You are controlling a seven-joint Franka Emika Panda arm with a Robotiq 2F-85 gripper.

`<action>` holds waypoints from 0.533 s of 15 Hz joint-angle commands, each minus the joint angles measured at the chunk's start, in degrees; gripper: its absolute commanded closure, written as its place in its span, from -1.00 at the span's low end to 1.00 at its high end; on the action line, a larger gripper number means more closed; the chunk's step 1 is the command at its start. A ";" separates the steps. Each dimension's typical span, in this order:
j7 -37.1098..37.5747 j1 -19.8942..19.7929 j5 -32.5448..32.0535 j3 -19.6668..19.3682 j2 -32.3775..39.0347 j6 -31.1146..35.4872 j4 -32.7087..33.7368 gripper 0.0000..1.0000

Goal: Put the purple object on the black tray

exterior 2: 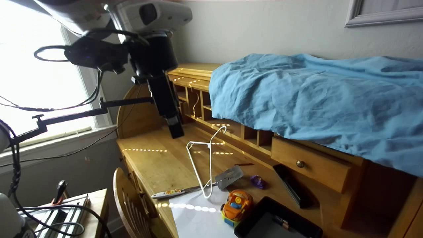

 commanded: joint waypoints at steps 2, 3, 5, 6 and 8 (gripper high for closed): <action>3.24 -0.12 -3.07 1.57 8.42 7.45 -1.51 -1.00; 4.18 -0.28 -3.85 2.06 10.20 8.35 -1.62 -1.00; 5.59 -0.19 -4.99 2.65 13.90 8.12 -1.05 -1.00; 5.62 0.23 -4.89 2.55 15.44 7.11 -0.49 -1.00; 4.00 1.21 -3.36 1.24 13.38 7.11 -1.74 -1.00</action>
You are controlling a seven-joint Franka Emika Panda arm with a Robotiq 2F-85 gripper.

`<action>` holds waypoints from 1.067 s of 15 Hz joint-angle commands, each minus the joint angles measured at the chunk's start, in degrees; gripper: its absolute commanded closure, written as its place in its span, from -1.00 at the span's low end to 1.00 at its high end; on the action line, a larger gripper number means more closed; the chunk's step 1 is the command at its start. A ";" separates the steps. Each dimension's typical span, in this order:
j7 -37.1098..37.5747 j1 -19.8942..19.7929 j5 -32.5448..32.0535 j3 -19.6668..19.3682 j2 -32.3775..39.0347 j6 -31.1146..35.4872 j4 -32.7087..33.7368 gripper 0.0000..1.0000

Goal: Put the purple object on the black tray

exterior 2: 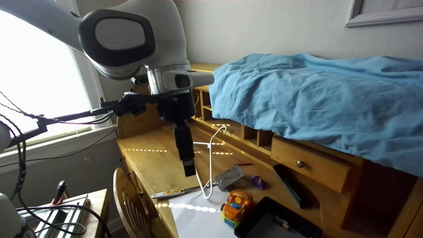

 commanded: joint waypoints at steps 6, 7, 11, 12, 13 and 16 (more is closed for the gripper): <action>0.25 1.12 -0.38 -1.23 -0.36 -0.22 0.22 -1.00; 0.64 1.22 -1.16 -0.86 0.58 2.12 -0.14 -1.00; 2.21 -0.22 -7.96 -0.14 7.28 17.24 -0.47 -1.00; 2.39 -0.41 -9.15 -0.32 9.53 21.11 -0.13 -1.00; 3.16 -0.65 -10.34 -0.37 12.37 24.76 0.44 -1.00; 7.06 -0.60 -14.93 -0.36 20.22 33.00 2.47 -1.00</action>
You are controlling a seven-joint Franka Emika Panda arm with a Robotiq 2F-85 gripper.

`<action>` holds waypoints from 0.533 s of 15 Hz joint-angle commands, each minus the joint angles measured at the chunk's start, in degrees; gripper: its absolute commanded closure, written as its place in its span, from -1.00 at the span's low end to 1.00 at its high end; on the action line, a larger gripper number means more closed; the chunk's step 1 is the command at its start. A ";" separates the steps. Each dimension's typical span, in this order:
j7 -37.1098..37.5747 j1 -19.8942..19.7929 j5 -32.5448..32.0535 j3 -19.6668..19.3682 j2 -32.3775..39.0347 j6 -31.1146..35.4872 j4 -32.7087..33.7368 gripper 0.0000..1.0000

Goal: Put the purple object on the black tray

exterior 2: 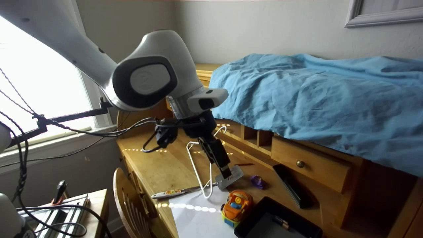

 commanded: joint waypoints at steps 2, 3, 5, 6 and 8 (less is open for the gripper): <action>13.71 -1.51 -13.88 0.89 12.86 9.27 5.92 -1.00; 18.23 -0.96 -18.36 0.14 14.78 9.73 7.71 -1.00; 26.77 0.83 -26.10 -1.62 18.64 9.13 12.09 -1.00; 30.15 1.57 -29.01 -2.18 20.56 8.65 14.35 -1.00; 34.80 2.98 -31.79 -2.61 24.58 8.10 18.43 -1.00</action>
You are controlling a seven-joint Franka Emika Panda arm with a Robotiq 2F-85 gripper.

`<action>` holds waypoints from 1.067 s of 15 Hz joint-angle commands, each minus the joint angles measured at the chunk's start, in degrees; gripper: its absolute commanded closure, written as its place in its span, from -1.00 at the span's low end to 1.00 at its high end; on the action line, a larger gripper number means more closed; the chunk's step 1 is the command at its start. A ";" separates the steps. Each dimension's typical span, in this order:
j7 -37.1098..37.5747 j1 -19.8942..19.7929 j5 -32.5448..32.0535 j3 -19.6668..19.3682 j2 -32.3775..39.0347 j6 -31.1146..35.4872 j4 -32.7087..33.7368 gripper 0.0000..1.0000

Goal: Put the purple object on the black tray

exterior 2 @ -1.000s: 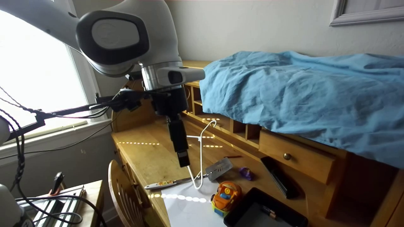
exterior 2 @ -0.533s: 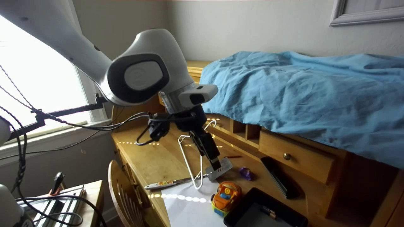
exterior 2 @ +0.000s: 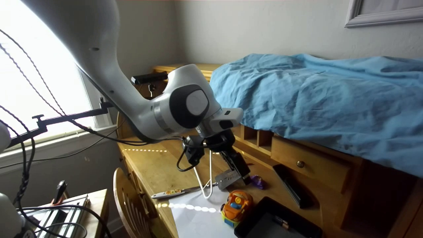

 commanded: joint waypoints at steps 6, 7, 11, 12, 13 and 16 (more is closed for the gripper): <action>4.73 2.17 -2.56 -0.41 7.93 -0.12 7.35 -1.00; 4.73 2.17 -2.58 -0.45 8.00 -0.12 7.48 -1.00; 5.18 3.06 -6.99 -2.23 9.23 1.05 8.24 -1.00; 8.37 4.12 -9.38 -3.40 9.52 0.79 8.89 -1.00; 11.04 5.21 -12.20 -4.38 10.18 1.14 9.69 -1.00; 20.78 8.36 -21.82 -6.86 12.32 1.50 12.46 -1.00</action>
